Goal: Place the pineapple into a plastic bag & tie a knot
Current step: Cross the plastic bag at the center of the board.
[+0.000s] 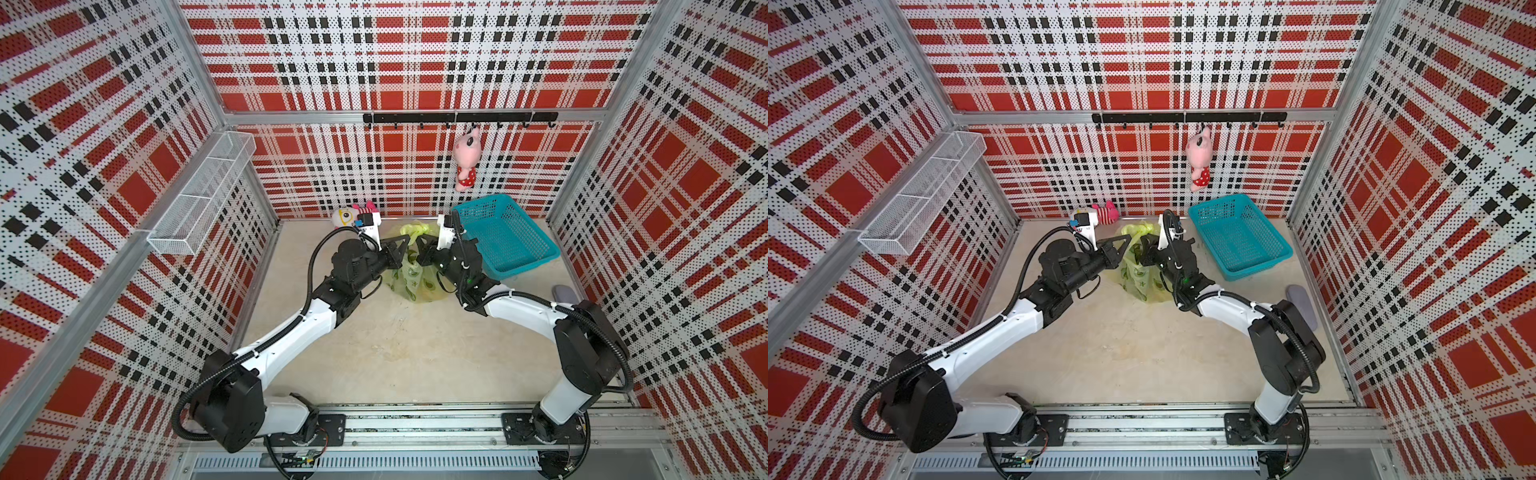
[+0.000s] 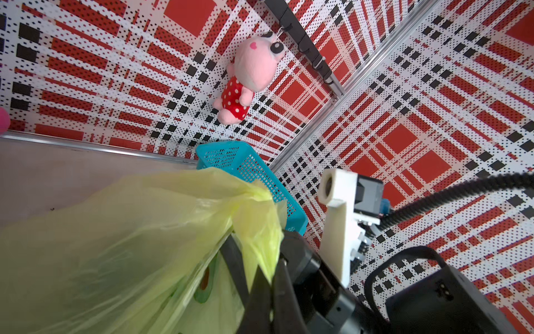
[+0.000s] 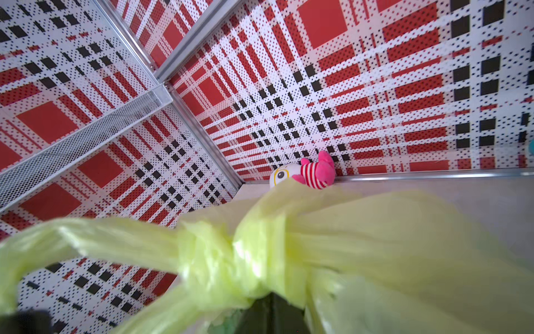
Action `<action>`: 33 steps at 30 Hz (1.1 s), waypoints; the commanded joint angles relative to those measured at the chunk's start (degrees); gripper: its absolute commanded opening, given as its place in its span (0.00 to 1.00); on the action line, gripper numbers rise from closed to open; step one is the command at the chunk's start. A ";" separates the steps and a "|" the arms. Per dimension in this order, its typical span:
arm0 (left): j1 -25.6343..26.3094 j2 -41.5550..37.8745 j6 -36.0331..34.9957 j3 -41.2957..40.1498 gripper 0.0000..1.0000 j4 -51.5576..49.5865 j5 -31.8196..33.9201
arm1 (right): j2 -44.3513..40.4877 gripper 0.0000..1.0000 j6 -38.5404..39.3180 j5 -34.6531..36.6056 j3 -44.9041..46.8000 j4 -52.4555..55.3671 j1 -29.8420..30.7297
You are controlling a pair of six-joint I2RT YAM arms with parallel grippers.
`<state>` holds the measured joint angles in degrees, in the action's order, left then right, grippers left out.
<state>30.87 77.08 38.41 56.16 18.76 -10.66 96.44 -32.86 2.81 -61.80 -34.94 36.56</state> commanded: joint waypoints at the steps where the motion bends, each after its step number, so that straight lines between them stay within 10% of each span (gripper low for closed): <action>1: -0.37 -1.59 0.08 -0.66 0.00 0.93 -0.46 | -0.49 0.00 0.72 -0.33 -0.12 -5.33 -0.94; 11: -0.81 -0.57 -1.58 0.83 0.00 -0.27 -0.40 | 2.42 0.00 -1.35 -14.01 -1.23 -5.36 -0.93; 33: -1.45 -0.42 -2.12 0.36 0.00 -1.58 0.46 | -0.03 0.00 0.39 16.14 -0.13 3.63 -0.72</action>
<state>29.91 77.84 37.17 56.71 16.99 -10.33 99.35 -33.10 12.60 -63.09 -32.12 36.58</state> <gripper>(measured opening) 0.047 0.046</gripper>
